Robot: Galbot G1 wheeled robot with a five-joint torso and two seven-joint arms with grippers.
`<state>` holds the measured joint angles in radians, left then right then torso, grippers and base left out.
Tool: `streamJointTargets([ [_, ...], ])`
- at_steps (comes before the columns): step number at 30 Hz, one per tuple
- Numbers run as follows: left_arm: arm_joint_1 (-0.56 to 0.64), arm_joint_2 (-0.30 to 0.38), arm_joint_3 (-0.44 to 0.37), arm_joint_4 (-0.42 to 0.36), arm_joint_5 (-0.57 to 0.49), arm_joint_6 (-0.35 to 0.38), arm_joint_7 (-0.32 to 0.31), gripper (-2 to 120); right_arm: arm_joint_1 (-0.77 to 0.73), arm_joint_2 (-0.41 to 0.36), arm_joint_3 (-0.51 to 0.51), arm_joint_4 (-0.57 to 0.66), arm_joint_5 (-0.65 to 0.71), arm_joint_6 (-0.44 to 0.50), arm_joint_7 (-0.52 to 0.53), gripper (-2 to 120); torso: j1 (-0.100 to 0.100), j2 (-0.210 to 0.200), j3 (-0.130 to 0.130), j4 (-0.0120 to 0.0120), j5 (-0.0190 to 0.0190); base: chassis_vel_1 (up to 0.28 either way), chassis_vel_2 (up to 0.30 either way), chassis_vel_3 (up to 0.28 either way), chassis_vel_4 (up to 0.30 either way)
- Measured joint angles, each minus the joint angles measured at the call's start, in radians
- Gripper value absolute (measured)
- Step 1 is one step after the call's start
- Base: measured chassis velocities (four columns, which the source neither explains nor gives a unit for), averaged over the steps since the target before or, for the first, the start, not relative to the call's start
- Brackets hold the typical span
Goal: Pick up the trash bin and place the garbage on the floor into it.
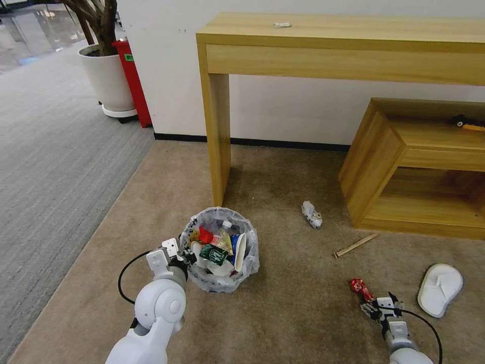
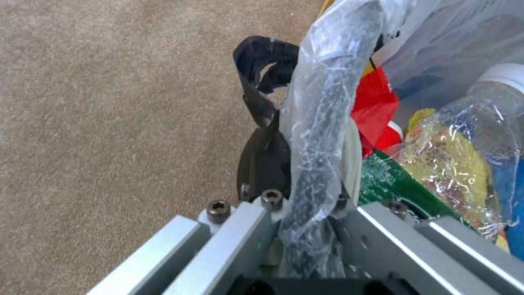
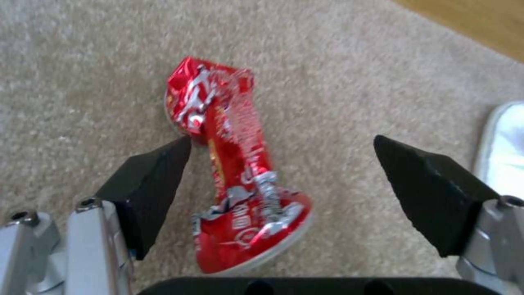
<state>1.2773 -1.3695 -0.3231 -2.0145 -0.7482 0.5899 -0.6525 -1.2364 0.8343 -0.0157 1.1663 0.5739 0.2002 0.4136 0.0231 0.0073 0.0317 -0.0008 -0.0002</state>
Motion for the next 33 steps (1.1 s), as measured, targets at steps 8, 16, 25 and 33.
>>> streamJointTargets([
  [8, -0.002, 0.005, -0.005, -0.01, -0.004, 0.0, -0.001, 0, 0.058, 0.033, -0.041, -0.073, 0.021, -0.016, -0.006, 86, 0.0, 0.0, 0.0, 0.0001, 0.0, 0.0, 0.0, 0.0, 0.0],
  [16, -0.009, 0.003, -0.004, -0.01, -0.007, 0.0, -0.001, 0, 0.09, 0.058, -0.058, -0.146, 0.001, 0.01, -0.014, 65, 0.0, 0.0, 0.0, 0.0001, 0.0001, 0.0, 0.0, 0.0, 0.0],
  [25, -0.014, 0.001, -0.003, -0.005, -0.009, 0.0, -0.001, 0, 0.105, 0.071, -0.066, -0.18, -0.017, 0.031, -0.022, 41, 0.0, 0.0, 0.0, -0.0002, -0.0002, 0.0, 0.0, 0.0, 0.0],
  [33, -0.015, 0.0, -0.003, -0.002, -0.009, 0.0, -0.001, 0, 0.109, 0.07, -0.07, -0.177, -0.017, 0.034, -0.022, 41, 0.0, 0.0, 0.0, -0.0001, -0.0001, 0.0, 0.0, 0.0, 0.0],
])
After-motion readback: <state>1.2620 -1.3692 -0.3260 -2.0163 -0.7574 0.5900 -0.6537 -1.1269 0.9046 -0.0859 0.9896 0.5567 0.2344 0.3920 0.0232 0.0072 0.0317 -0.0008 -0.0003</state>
